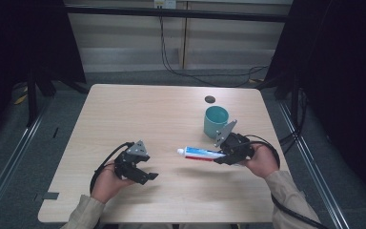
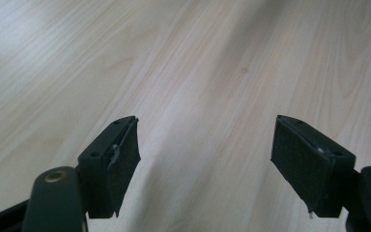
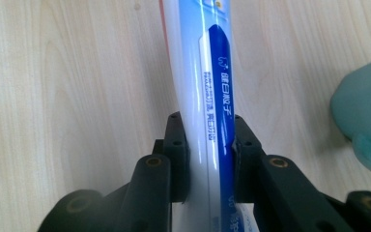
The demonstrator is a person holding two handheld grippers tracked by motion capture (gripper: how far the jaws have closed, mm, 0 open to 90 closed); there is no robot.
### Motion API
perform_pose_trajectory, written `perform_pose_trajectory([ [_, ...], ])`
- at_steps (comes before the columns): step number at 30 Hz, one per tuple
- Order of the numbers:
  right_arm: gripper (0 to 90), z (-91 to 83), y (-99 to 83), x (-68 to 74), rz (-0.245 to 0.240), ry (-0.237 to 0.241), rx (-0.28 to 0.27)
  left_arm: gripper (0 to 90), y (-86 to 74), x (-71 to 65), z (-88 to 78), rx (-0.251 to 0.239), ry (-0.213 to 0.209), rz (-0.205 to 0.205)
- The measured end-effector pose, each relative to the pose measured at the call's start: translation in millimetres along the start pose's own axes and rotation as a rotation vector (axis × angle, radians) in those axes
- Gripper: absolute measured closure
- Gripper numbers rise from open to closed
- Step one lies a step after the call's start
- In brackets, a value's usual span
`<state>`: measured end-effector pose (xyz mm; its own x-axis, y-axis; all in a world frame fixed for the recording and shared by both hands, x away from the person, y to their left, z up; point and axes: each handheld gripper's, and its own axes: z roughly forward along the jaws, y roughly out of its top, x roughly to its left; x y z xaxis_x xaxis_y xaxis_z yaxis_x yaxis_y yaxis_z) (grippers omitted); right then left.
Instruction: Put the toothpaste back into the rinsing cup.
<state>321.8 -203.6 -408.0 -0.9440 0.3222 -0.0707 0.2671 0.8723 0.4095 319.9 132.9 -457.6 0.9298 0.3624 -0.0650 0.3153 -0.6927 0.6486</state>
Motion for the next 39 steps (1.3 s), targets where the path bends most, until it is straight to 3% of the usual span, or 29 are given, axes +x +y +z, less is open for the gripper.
perform_pose_trajectory([
  [1,74.3,1.1,5.0,1.7,0.003,0.008,0.014,25.2,10.7,-1.5,-1.8,0.017,0.0,0.021],
  [2,74.3,1.1,5.0,1.7,0.003,0.008,0.014,25.5,10.7,-1.5,-1.8,0.017,0.0,0.021],
  [6,74.4,5.6,15.2,3.5,-0.014,0.017,0.015,24.8,37.6,-4.3,-3.3,0.052,-0.005,0.052],
  [14,74.3,12.5,32.5,8.6,-0.053,0.015,0.026,24.9,67.9,-10.8,5.6,0.102,-0.008,0.114],
  [18,74.3,14.5,37.6,10.2,-0.057,0.021,0.032,25.5,73.4,-13.7,9.9,0.113,-0.011,0.132],
  [19,74.3,16.5,40.6,11.2,-0.076,0.021,0.037,25.7,76.5,-14.8,11.6,0.129,-0.007,0.152],
  [24,74.3,18.4,44.7,14.1,-0.084,0.031,0.046,27.9,82.5,-18.9,13.0,0.135,0.002,0.19],
  [28,74.2,18.7,48.1,16.1,-0.095,0.039,0.037,29.3,87.0,-25.8,19.9,0.151,0.025,0.266],
  [31,74.2,19.1,49.6,17.1,-0.111,0.046,0.039,32.4,88.0,-28.5,23.2,0.158,0.03,0.286],
  [33,74.1,19.8,52.3,19.4,-0.124,0.056,0.044,40.3,89.1,-32.1,28.9,0.175,0.019,0.327],
  [35,74.1,19.7,54.5,20.5,-0.134,0.057,0.041,51.2,90.1,-32.9,32.0,0.193,0.002,0.339],
  [39,73.3,19.9,57.3,21.2,-0.157,0.054,0.05,58.0,88.7,-33.3,34.1,0.209,-0.02,0.352],
])
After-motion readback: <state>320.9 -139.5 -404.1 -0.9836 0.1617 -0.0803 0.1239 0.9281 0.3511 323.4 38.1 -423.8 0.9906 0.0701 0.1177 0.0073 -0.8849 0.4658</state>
